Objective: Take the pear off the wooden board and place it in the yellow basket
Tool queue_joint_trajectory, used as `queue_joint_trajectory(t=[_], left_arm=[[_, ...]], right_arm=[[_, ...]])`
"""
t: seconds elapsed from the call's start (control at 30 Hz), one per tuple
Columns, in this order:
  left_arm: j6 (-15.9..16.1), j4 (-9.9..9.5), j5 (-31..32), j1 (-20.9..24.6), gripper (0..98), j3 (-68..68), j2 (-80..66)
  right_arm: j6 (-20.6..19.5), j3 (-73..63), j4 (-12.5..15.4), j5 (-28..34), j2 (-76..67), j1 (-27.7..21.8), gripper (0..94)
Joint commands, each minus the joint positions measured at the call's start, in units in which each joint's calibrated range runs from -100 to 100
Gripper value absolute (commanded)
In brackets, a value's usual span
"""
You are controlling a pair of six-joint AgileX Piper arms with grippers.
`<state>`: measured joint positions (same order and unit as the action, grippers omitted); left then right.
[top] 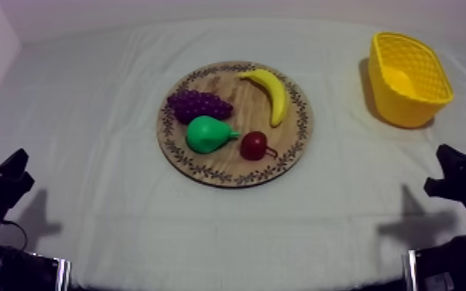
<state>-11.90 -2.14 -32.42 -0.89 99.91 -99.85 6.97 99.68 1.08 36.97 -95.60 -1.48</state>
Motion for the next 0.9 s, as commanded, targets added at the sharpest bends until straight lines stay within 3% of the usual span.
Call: queue_joint_trajectory(t=[0.0, 0.33, 0.43, 0.73, 0.87], left_arm=[[0.0, -0.03, 0.0, 0.0, 0.1, 0.0, 0.0], [0.0, -0.03, 0.0, 0.0, 0.1, 0.0, 0.0], [0.0, -0.03, 0.0, 0.0, 0.1, 0.0, 0.0], [0.0, -0.03, 0.0, 0.0, 0.1, 0.0, 0.0], [0.0, -0.03, 0.0, 0.0, 0.1, 0.0, 0.0]], right_arm=[[4.6, 0.1, 0.0, 0.0, -0.1, -0.1, 0.3], [4.4, 0.1, 0.0, 0.0, -0.1, 1.4, 0.3], [2.0, -1.2, -0.9, 4.5, -0.1, 4.1, 0.3], [-9.2, -5.4, -13.2, 8.5, 9.1, 17.1, 0.3], [-12.0, -9.6, -17.8, 9.6, 17.2, 21.4, 0.4]])
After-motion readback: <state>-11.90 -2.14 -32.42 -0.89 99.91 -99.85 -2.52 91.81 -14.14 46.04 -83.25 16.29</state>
